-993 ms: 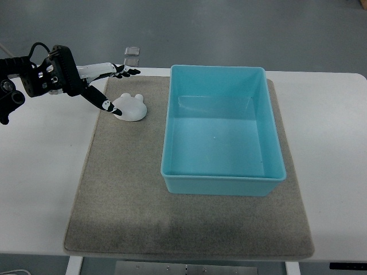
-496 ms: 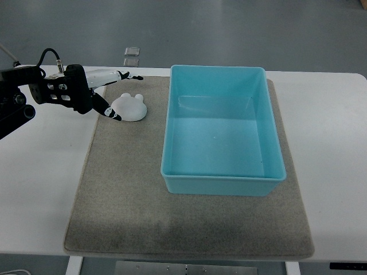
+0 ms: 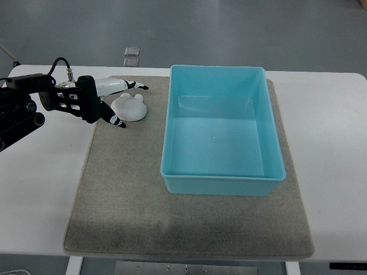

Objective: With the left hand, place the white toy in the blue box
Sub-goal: 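Close the left hand fingers around the white rabbit toy, then lift the rabbit toy up off the mat with the left hand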

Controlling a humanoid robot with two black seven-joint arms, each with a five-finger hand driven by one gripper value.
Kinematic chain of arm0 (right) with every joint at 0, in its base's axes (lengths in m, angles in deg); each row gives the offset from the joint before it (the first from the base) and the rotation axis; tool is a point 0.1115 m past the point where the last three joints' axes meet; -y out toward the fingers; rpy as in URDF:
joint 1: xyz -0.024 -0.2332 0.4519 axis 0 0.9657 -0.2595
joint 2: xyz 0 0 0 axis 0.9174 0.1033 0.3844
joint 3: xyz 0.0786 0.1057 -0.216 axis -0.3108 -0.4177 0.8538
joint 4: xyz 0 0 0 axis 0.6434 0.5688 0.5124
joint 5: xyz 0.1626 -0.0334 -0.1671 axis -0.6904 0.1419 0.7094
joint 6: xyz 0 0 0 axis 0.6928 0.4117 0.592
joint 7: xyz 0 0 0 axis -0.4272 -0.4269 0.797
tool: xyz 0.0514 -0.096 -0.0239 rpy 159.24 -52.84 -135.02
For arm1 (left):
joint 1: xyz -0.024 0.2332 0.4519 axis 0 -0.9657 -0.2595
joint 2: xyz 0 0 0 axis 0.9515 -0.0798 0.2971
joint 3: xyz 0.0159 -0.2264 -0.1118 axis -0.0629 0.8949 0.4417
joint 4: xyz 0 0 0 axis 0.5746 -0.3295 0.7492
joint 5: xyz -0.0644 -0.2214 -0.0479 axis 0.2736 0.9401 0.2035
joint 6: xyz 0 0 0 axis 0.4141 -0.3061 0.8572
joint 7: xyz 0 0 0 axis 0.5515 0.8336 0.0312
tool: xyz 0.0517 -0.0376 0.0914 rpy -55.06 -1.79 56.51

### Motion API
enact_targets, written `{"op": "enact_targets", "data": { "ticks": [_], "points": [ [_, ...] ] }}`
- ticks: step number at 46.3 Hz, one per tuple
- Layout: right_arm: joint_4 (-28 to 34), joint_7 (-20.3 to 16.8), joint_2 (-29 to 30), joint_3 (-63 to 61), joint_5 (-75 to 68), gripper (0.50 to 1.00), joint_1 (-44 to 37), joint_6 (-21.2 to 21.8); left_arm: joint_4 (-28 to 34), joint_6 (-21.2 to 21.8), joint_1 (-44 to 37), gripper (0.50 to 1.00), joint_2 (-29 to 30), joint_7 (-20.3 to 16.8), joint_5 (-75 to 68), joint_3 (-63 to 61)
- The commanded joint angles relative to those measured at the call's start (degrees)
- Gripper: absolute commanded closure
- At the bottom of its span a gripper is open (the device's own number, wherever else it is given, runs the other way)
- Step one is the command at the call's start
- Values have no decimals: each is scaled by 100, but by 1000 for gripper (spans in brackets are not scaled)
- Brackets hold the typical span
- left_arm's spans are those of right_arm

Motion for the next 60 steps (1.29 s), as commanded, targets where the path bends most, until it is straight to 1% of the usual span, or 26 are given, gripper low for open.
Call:
{"op": "enact_targets", "data": {
  "ticks": [1, 9, 10, 12, 13, 20, 23, 27, 29, 31, 32, 34, 35, 39, 40, 41, 44, 49, 50, 51, 60],
  "points": [
    [0, 1, 0, 0, 0, 564, 0, 0, 60, 1, 0, 519, -36, 3, 0, -43],
    [0, 1, 0, 0, 0, 564, 0, 0, 139, 1, -9, 531, -72, 12, -53, -61],
    [0, 1, 0, 0, 0, 564, 0, 0, 139, 1, -9, 538, -72, 12, -88, -61],
    [0, 1, 0, 0, 0, 564, 0, 0, 148, 19, -26, 578, -72, 12, -132, -61],
    [0, 1, 0, 0, 0, 564, 0, 0, 148, 36, -44, 587, -80, 12, -158, -61],
    [0, 1, 0, 0, 0, 564, 0, 0, 148, 142, -44, 604, -72, 38, -229, -61],
    [0, 1, 0, 0, 0, 564, 0, 0, 165, 142, -44, 634, -72, 38, -238, -61],
    [0, 1, 0, 0, 0, 564, 0, 0, 192, 151, -44, 651, -80, 38, -238, -61],
    [0, 1, 0, 0, 0, 564, 0, 0, 192, 151, -44, 679, -107, 38, -246, -61],
    [0, 1, 0, 0, 0, 564, 0, 0, 200, 151, -44, 686, -115, 38, -246, -61],
    [0, 1, 0, 0, 0, 564, 0, 0, 200, 151, -35, 705, -116, 38, -246, -61],
    [0, 1, 0, 0, 0, 564, 0, 0, 192, 160, -44, 765, -116, 38, -246, -61],
    [0, 1, 0, 0, 0, 564, 0, 0, 192, 151, -44, 786, -116, 38, -246, -61],
    [0, 1, 0, 0, 0, 564, 0, 0, 200, 151, -35, 864, -116, 47, -246, -61],
    [0, 1, 0, 0, 0, 564, 0, 0, 200, 151, -35, 879, -116, 47, -246, -61],
    [0, 1, 0, 0, 0, 564, 0, 0, 200, 151, -35, 883, -116, 47, -246, -61],
    [0, 1, 0, 0, 0, 564, 0, 0, 227, 160, -26, 939, -116, 47, -246, -61],
    [0, 1, 0, 0, 0, 564, 0, 0, 244, 160, -9, 962, -116, 47, -246, -52],
    [0, 1, 0, 0, 0, 564, 0, 0, 253, 160, 0, 994, -116, 47, -255, -52],
    [0, 1, 0, 0, 0, 564, 0, 0, 262, 160, 0, 1000, -116, 47, -264, -52],
    [0, 1, 0, 0, 0, 564, 0, 0, 227, 160, 26, 1000, -37, 47, -563, -26]
  ]
}}
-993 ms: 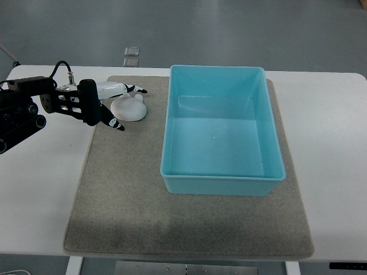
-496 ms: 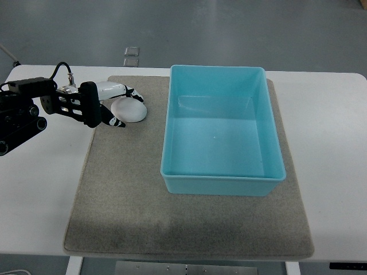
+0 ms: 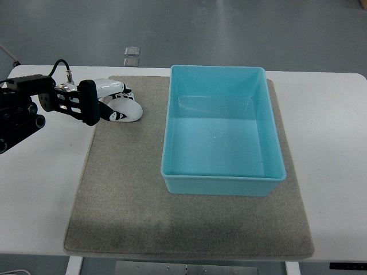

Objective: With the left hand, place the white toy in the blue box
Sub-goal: 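Lift the rabbit toy up off the mat with the left hand, then carry the rabbit toy over the blue box and lower it inside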

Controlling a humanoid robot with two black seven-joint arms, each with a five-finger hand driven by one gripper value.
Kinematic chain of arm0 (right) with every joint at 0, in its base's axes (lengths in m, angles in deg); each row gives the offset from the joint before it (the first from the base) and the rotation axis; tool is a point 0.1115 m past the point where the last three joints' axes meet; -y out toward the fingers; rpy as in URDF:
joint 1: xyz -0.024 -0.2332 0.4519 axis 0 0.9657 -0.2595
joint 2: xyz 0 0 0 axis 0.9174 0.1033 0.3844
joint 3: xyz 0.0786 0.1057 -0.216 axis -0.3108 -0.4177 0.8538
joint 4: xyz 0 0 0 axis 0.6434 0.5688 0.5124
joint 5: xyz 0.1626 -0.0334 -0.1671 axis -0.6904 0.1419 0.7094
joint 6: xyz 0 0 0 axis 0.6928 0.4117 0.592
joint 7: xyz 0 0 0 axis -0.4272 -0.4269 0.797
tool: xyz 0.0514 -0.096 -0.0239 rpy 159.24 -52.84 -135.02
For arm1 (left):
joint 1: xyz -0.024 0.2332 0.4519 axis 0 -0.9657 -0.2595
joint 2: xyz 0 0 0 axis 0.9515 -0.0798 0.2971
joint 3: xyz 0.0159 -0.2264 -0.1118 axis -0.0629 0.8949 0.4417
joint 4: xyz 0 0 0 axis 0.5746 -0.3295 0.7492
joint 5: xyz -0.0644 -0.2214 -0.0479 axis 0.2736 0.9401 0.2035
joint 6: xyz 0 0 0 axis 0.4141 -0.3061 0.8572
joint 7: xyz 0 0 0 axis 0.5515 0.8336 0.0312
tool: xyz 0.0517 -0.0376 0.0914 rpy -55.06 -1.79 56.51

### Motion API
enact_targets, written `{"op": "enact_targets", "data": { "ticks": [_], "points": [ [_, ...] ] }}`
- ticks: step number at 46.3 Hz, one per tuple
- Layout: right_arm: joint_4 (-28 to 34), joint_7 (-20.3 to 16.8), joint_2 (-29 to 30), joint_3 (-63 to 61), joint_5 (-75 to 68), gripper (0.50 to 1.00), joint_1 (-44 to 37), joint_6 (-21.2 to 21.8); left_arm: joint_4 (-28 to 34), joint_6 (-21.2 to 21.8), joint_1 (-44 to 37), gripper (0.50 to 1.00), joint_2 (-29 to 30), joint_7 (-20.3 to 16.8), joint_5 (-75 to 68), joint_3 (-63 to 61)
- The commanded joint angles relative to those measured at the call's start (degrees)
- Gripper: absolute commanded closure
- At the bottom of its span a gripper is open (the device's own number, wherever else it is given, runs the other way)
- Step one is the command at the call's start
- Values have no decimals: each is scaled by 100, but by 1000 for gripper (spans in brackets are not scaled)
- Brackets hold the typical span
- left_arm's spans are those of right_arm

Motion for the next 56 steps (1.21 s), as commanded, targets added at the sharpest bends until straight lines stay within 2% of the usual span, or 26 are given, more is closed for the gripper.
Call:
{"op": "enact_targets", "data": {
  "ticks": [1, 11, 26, 39, 56],
  "points": [
    [0, 0, 0, 0, 0, 564, 0, 0, -40, -7, 17, 1000, 46, -8, -80, 29],
    [0, 0, 0, 0, 0, 564, 0, 0, -93, -59, 254, 1000, 274, 1, -28, 91],
    [0, 0, 0, 0, 0, 564, 0, 0, -567, -103, 588, 1000, 881, -8, 17, 337],
    [0, 0, 0, 0, 0, 564, 0, 0, -682, -130, 958, 1000, 1013, -17, 17, 512],
    [0, 0, 0, 0, 0, 564, 0, 0, -998, -586, 1590, 1000, 1066, -17, 25, 680]
  ]
}}
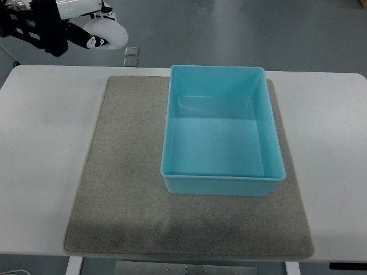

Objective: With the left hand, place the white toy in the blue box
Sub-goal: 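Carry the rabbit toy over the blue box and lower it inside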

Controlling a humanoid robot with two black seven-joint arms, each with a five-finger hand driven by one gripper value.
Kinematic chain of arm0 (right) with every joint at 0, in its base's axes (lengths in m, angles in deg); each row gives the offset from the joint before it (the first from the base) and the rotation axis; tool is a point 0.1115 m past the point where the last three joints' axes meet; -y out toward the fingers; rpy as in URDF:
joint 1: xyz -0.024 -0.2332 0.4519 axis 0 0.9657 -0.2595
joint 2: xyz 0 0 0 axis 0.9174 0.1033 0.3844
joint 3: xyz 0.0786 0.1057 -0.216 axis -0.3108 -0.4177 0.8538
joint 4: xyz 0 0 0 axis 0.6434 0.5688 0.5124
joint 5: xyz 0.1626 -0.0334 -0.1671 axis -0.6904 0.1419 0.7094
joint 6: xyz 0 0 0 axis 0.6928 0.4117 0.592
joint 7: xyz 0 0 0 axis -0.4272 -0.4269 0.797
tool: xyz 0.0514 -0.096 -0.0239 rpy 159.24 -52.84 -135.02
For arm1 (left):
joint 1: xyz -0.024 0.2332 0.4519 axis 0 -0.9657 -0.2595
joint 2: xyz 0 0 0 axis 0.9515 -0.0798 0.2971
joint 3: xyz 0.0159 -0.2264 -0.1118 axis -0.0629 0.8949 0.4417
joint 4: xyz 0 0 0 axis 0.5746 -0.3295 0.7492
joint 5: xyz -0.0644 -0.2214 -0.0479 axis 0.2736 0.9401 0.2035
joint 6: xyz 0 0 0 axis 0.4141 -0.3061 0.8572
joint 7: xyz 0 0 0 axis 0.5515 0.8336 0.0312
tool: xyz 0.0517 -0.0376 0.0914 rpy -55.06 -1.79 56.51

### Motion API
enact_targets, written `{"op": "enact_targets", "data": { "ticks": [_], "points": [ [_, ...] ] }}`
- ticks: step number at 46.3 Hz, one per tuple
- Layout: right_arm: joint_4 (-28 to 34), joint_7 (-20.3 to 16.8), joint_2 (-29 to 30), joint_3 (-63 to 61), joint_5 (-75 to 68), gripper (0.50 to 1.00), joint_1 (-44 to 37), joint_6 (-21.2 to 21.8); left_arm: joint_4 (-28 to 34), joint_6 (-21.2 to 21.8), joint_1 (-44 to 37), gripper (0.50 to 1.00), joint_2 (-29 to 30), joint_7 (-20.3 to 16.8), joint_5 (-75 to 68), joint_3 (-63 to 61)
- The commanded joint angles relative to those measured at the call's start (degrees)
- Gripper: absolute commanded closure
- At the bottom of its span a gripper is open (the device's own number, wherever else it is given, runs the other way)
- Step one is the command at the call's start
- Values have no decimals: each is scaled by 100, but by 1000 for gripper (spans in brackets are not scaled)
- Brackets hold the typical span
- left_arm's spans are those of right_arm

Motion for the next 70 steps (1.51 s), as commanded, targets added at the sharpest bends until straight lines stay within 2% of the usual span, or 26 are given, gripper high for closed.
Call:
{"op": "enact_targets", "data": {
  "ticks": [1, 15, 34, 47, 52, 70],
  "points": [
    [0, 1, 0, 0, 0, 564, -1, 0, -131, -68, 163, 1000, 0, 1, -3, -2],
    [0, 1, 0, 0, 0, 564, -1, 0, -606, -314, 409, 1000, -290, 1, 6, -2],
    [0, 1, 0, 0, 0, 564, -1, 0, -1028, -314, 409, 1000, -1055, 9, -12, -212],
    [0, 1, 0, 0, 0, 564, -1, 0, -975, -200, 392, 1000, -1600, 9, -73, -520],
    [0, 1, 0, 0, 0, 564, -1, 0, -957, -51, 374, 1000, -1749, 36, -100, -617],
    [0, 1, 0, 0, 0, 564, -1, 0, -826, 1021, 128, 1000, -2013, 36, -337, -1241]
  ]
}}
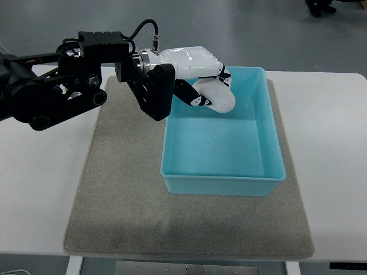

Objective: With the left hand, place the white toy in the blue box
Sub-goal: 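Carry the rabbit toy over the blue box and lower it inside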

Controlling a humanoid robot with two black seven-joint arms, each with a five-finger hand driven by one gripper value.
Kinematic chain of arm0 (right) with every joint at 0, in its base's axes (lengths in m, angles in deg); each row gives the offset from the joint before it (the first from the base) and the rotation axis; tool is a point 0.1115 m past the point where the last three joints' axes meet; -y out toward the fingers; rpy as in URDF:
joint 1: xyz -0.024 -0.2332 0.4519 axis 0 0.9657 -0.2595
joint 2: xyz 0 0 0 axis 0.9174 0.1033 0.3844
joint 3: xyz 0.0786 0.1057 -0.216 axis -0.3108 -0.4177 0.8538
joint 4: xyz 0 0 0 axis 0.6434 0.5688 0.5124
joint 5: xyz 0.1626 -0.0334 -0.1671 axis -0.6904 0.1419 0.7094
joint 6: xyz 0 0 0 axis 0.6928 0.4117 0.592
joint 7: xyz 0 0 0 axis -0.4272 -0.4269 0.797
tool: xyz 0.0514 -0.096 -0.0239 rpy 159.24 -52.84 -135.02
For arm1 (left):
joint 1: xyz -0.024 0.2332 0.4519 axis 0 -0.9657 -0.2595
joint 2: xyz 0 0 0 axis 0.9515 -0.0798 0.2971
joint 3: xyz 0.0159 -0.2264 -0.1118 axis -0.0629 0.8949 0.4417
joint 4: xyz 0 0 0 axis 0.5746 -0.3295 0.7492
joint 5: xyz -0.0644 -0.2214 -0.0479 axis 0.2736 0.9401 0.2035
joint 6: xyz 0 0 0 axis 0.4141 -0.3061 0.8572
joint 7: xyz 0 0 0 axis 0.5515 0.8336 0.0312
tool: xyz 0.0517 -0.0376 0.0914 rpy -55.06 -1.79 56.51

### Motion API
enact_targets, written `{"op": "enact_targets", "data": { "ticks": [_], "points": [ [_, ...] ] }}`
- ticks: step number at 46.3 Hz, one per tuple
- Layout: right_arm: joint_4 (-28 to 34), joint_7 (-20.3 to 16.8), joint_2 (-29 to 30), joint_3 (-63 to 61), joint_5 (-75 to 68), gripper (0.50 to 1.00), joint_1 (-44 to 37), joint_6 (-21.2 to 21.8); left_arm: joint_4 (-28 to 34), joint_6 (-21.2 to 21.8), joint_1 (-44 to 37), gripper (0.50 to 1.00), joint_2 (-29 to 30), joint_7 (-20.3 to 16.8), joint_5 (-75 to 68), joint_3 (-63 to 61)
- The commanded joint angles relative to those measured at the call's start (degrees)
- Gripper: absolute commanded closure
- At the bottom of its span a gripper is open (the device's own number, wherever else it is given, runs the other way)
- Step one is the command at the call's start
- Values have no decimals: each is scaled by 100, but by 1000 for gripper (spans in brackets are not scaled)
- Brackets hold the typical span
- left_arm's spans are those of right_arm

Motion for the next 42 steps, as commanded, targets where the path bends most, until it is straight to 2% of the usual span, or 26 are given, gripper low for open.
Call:
{"op": "enact_targets", "data": {
  "ticks": [1, 19, 30, 34, 39, 42],
  "points": [
    [0, 4, 0, 0, 0, 564, 0, 0, 40, 174, -116, 1000, -121, -5, -51, -58],
    [0, 4, 0, 0, 0, 564, 0, 0, 295, 596, -363, 1000, -191, 3, -447, -339],
    [0, 4, 0, 0, 0, 564, 0, 0, 312, 614, -407, 1000, -376, 3, -447, -383],
    [0, 4, 0, 0, 0, 564, 0, 0, 356, 605, -486, 986, -437, 3, -456, -401],
    [0, 4, 0, 0, 0, 564, 0, 0, 365, 605, -495, 849, -438, 30, -447, -410],
    [0, 4, 0, 0, 0, 564, 0, 0, 365, 614, -486, 789, -446, 39, -429, -410]
  ]
}}
